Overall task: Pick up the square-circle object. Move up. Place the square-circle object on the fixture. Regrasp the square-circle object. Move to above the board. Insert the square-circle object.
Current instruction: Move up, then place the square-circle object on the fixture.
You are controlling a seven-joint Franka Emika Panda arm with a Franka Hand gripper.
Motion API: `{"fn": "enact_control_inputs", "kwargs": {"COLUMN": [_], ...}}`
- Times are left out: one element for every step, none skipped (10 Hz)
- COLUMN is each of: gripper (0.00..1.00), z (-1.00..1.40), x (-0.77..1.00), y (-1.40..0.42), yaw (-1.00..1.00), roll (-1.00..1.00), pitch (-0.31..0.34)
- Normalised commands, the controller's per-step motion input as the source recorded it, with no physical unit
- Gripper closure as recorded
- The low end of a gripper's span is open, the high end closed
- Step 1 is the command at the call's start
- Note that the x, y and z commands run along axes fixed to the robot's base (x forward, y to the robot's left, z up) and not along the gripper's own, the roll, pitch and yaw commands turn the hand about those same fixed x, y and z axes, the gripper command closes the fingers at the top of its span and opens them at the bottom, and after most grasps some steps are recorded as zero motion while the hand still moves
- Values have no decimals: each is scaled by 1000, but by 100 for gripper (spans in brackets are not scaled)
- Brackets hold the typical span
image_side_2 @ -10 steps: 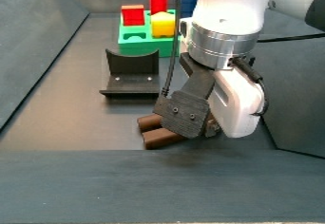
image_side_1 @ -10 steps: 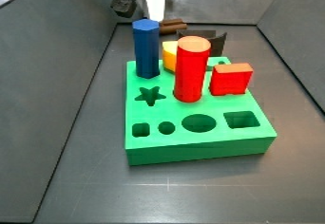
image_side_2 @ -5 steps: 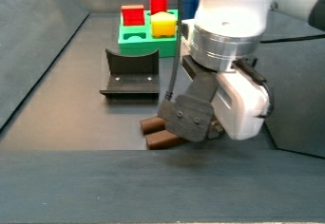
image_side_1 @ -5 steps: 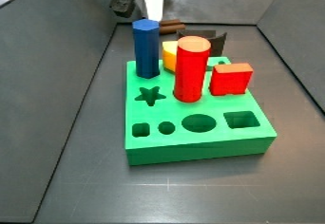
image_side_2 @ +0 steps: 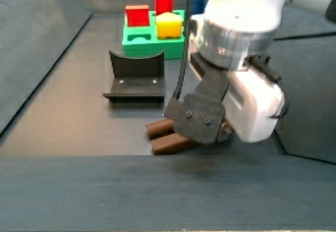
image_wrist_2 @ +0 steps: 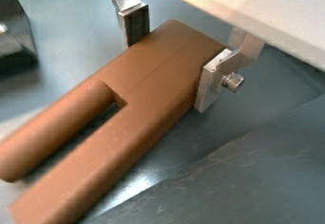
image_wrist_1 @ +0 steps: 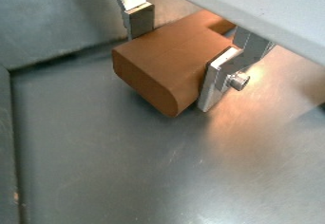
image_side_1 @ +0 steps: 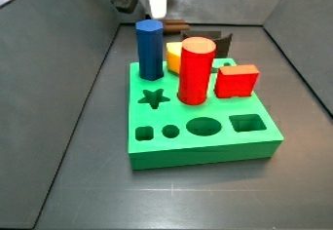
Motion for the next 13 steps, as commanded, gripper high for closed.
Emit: {"fn": "enact_control_inputs", "kwargs": {"gripper": [100, 100, 100, 100, 100, 100, 100, 100, 100, 100, 100, 100, 100], "z": [612, 492, 332, 252, 1000, 1000, 1000, 1000, 1000, 1000, 1000, 1000, 1000], "x": [-17, -21, -21, -19, 0, 4, -10, -16, -19, -18, -21, -23, -25], "y": [-4, -5, -7, -5, 0, -1, -1, -4, -3, -2, -8, -11, -13], "yaw": [-26, -27, -26, -23, 0, 5, 2, -6, -14, -11, 4, 11, 23], "roll": [15, 27, 50, 65, 0, 6, 20, 34, 55, 67, 83, 91, 105], "pitch": [64, 90, 113, 119, 0, 4, 33, 57, 88, 110, 121, 123, 128]}}
